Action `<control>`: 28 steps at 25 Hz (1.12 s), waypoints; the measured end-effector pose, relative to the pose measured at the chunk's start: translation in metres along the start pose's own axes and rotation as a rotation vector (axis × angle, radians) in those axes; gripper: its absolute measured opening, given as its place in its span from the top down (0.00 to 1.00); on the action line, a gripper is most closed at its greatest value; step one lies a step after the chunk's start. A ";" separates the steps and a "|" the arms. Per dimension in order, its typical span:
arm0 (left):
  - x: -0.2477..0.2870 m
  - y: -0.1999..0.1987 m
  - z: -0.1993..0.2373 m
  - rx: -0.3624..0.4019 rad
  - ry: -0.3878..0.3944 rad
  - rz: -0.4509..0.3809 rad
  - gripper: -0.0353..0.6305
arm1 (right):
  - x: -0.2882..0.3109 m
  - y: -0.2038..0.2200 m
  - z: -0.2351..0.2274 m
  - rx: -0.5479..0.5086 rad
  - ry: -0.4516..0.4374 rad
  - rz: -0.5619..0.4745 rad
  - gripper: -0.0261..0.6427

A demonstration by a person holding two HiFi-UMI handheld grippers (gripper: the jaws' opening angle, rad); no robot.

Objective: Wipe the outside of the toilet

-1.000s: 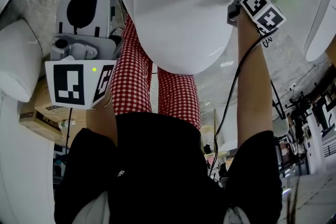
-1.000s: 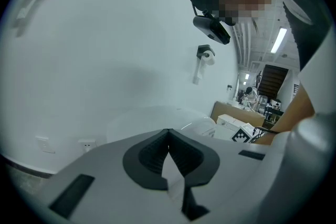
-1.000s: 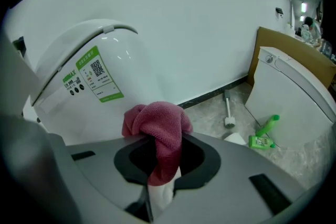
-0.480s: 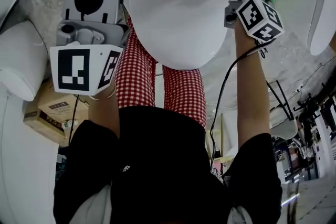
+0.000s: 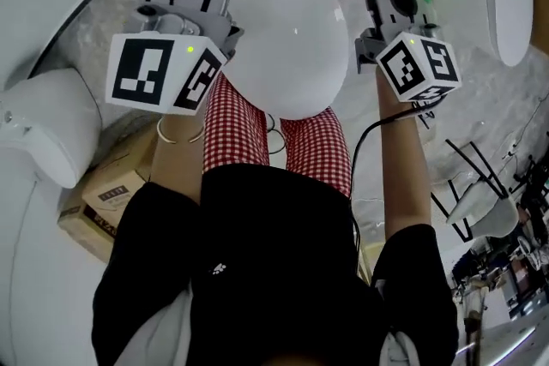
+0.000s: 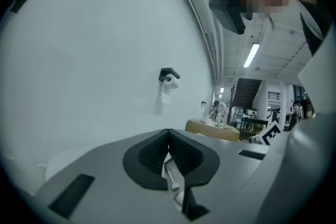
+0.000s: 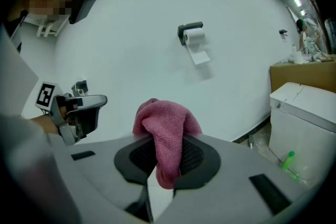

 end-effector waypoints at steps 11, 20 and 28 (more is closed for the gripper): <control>0.015 -0.094 -0.109 0.049 0.103 -0.057 0.94 | -0.105 -0.114 0.019 -0.059 -0.190 -0.088 0.85; -0.028 -0.162 -0.163 0.177 0.212 0.059 0.94 | -0.139 -0.152 0.091 0.008 -0.353 -0.101 0.85; -0.093 -0.197 -0.184 0.225 0.271 0.086 0.94 | -0.178 -0.183 0.140 -0.073 -0.414 -0.117 0.85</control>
Point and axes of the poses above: the fingertips, and each gripper's own axes: x forward along the fingers, z to its left, y out of its underside, the point moved 6 cm from there along -x, backward along the fingers, and after that the axes turned 10 degrees about -z, right-handed, at the moved point
